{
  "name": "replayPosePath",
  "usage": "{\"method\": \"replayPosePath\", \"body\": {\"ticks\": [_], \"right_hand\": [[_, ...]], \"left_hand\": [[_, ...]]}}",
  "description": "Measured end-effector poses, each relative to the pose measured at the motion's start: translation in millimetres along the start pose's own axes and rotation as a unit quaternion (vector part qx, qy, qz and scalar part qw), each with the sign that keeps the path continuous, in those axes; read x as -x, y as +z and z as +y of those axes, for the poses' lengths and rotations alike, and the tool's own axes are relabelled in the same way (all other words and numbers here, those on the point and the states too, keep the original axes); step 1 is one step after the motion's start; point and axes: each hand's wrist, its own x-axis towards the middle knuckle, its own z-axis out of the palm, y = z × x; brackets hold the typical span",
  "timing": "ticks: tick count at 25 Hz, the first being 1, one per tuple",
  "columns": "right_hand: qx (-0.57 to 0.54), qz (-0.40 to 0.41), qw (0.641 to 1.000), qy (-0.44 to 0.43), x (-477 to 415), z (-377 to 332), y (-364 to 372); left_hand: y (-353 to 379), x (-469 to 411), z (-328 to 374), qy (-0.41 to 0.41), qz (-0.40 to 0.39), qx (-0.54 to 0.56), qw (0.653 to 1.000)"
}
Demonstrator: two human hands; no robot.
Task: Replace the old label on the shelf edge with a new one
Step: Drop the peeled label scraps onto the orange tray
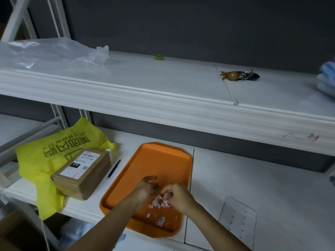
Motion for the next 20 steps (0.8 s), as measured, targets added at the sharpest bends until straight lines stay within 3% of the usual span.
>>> {"method": "replayPosePath", "body": {"ticks": [3, 7, 12, 16, 20], "right_hand": [[-0.005, 0.02, 1.0, 0.004, 3.0, 1.7, -5.3], [-0.01, 0.049, 0.999, 0.001, 13.1, 1.5, -12.3], [0.021, 0.125, 0.992, -0.001, 34.1, -3.0, -27.3], [0.019, 0.2, 0.979, -0.038, 57.8, -8.3, -37.5], [0.007, 0.342, 0.935, -0.088, 93.6, -24.3, -59.8]], "left_hand": [[-4.6, 6.3, 6.1, -0.033, -0.03, 0.037, 0.998], [-7.0, 14.9, 3.1, 0.006, -0.027, -0.014, 1.0], [12.9, 31.3, 14.2, 0.084, 0.069, 0.078, 0.991], [35.9, 63.2, 23.1, 0.239, 0.149, -0.053, 0.958], [62.3, 108.6, 49.0, 0.404, 0.191, -0.155, 0.881]]}}
